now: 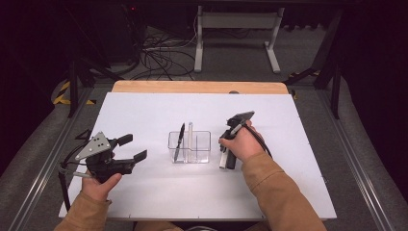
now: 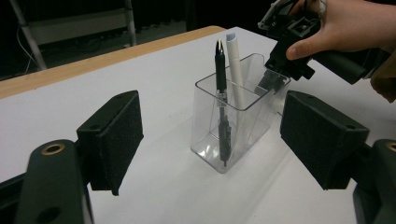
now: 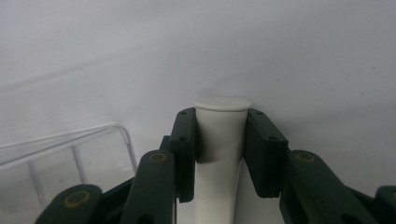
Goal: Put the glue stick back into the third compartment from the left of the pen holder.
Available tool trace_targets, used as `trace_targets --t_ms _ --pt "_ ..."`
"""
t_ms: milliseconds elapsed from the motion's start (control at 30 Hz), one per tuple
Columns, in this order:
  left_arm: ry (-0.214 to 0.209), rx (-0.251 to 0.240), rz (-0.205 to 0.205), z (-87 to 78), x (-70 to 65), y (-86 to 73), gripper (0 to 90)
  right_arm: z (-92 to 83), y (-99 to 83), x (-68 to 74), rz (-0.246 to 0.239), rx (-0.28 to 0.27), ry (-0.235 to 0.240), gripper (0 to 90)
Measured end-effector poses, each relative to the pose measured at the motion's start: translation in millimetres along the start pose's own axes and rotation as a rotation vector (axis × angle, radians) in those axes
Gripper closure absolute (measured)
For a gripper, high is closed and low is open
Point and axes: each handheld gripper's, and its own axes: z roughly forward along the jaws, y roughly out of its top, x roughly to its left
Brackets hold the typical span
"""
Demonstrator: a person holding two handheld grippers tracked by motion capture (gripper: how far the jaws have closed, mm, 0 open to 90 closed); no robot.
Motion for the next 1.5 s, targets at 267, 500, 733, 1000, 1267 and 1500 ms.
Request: trace_targets --t_ms 267,500,733,1000,1267,1500 --pt "0.0 -0.001 0.004 0.6 -0.2 0.4 21.8 -25.5 -3.6 -5.7 -0.011 -0.076 0.077 67.2" --pt "0.0 -0.001 0.004 0.5 -0.2 0.6 21.9 -37.6 -4.2 -12.2 -0.021 -0.111 0.115 67.2" --pt "0.0 -0.003 0.001 0.0 -1.1 0.9 21.9 -49.3 -5.5 -15.6 -0.037 -0.158 0.146 67.2" --pt "0.002 -0.002 0.007 -0.7 -1.1 0.4 21.8 -68.7 -9.3 -17.6 -0.117 -0.282 0.213 67.2" --pt "0.014 -0.002 0.0 -4.7 -1.0 -1.8 21.8 -86.1 -16.8 -16.9 -0.253 -0.438 0.291 67.2" --pt "0.022 -0.004 -0.004 -7.4 -0.9 -2.8 21.9 -94.5 -21.7 -14.5 -0.393 -0.557 0.343 67.3"
